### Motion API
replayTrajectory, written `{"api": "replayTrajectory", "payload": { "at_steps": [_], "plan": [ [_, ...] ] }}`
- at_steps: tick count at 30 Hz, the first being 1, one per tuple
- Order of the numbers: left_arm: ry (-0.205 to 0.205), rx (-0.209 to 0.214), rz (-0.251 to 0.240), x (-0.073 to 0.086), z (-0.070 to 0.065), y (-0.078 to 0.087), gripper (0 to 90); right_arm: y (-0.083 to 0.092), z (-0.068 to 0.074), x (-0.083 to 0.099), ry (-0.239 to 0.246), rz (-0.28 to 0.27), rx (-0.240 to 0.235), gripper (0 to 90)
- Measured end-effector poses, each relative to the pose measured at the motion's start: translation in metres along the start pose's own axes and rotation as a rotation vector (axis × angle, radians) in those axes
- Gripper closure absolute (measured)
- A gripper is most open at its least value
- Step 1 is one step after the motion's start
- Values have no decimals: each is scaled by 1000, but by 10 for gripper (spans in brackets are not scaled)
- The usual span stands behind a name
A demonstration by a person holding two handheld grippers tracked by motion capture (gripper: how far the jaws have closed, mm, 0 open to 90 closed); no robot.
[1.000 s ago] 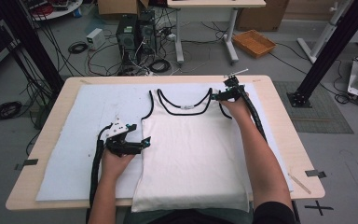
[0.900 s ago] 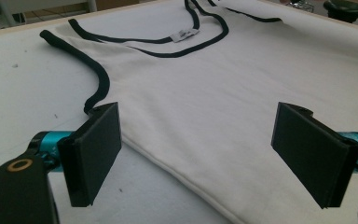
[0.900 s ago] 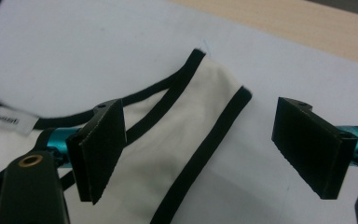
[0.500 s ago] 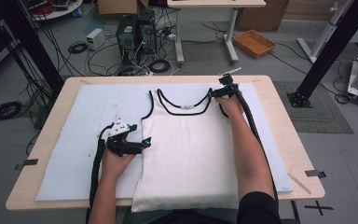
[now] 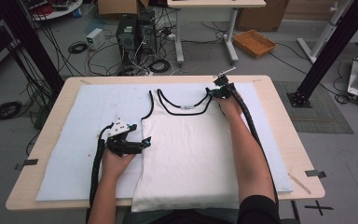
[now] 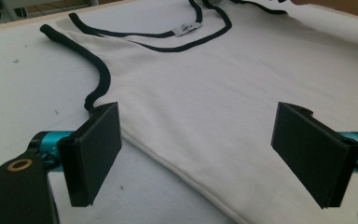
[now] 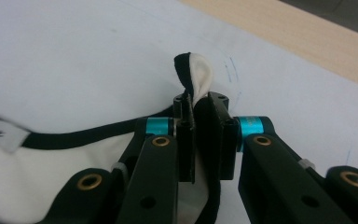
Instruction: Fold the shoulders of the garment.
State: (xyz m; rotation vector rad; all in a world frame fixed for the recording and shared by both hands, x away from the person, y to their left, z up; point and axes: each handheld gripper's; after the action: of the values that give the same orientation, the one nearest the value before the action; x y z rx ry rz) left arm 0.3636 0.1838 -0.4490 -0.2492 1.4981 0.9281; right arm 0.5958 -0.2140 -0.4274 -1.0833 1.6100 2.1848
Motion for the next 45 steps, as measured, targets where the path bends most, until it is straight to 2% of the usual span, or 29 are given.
{"api": "replayTrajectory", "payload": {
  "at_steps": [2, 4, 6, 10, 13, 19, 22, 24, 26, 27, 28, 30, 32, 33, 34, 35, 37, 38, 39, 42, 44, 45],
  "plan": [
    [0, 1, 0, 0, 0, 0, 161, 7, 4, 1, 30, -17, 0, 831],
    [-1, 0, -2, 0, 0, 0, 161, 14, 8, 3, 39, -40, -23, 831],
    [-2, -1, -4, 0, -1, 0, 161, 27, 13, 4, 46, -77, -63, 832],
    [-1, -2, -6, 0, -1, 0, 161, 48, 24, 8, 59, -127, -109, 832],
    [-2, -3, -5, 0, -1, 0, 161, 67, 35, 19, 63, -170, -159, 832],
    [-8, -5, -11, 0, -2, 1, 161, 91, 60, 51, 99, -196, -223, 832],
    [-13, -4, -11, 0, -2, 1, 161, 102, 70, 73, 123, -212, -227, 832],
    [-10, -4, -10, 0, -2, 1, 161, 108, 74, 90, 121, -222, -243, 831],
    [-10, -4, -11, 0, -2, 1, 161, 112, 76, 107, 123, -219, -211, 826],
    [-13, -5, -11, 0, -2, 1, 161, 114, 76, 113, 111, -221, -215, 811],
    [-14, -6, -13, 0, -2, 1, 161, 114, 75, 125, 98, -210, -240, 750],
    [-16, -8, -13, 0, -2, 1, 161, 118, 76, 141, 81, -191, -243, 600],
    [-18, -9, -18, 0, -2, 2, 162, 126, 76, 155, 86, -188, -269, 513],
    [-15, -12, -19, 0, -2, 2, 164, 130, 77, 158, 98, -194, -262, 499],
    [-15, -13, -18, 0, -2, 2, 165, 134, 76, 160, 127, -205, -248, 492],
    [-14, -14, -19, 0, -2, 2, 164, 138, 74, 161, 134, -210, -252, 491],
    [-14, -14, -19, 0, -2, 2, 165, 141, 67, 159, 120, -234, -277, 485],
    [-14, -15, -19, 0, -2, 2, 165, 142, 65, 157, 104, -233, -283, 474],
    [-15, -14, -18, 0, -2, 2, 165, 142, 64, 154, 108, -224, -290, 470],
    [-8, -14, -18, 1, -2, 2, 164, 141, 71, 143, 142, -238, -326, 474],
    [-4, -12, -19, 1, -1, 2, 165, 136, 77, 136, 162, -219, -344, 479],
    [-4, -11, -19, 1, -1, 2, 164, 130, 82, 131, 176, -189, -355, 481]
  ]
}}
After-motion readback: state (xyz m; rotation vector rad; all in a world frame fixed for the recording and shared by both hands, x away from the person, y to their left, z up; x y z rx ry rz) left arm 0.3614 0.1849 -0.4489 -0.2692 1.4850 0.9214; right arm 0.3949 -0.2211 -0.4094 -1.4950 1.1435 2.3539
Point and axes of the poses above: each handheld gripper's, and its own axes: y roughly backward along the jaws, x roughly out of its underside, z roughly to its left, and after that the axes turned 12 degrees about -y, right-handed
